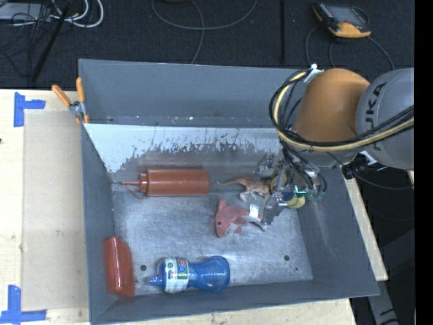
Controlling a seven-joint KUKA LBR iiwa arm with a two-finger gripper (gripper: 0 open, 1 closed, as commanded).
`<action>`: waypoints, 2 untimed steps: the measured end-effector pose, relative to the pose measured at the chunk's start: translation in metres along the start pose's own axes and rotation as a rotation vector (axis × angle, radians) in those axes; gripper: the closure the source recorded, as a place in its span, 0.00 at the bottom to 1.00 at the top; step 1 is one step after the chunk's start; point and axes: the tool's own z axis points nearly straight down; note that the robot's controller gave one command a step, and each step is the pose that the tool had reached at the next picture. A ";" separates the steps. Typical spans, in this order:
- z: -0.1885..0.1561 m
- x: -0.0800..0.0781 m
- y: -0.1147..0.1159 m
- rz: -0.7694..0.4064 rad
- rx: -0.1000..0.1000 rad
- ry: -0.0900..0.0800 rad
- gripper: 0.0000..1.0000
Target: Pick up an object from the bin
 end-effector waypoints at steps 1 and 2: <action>-0.004 -0.002 0.000 -0.001 0.000 -0.007 0.00; 0.068 -0.027 -0.020 0.032 -0.005 -0.069 1.00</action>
Offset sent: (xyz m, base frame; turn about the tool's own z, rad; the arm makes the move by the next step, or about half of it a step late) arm 0.0088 -0.0246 -0.0870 0.0312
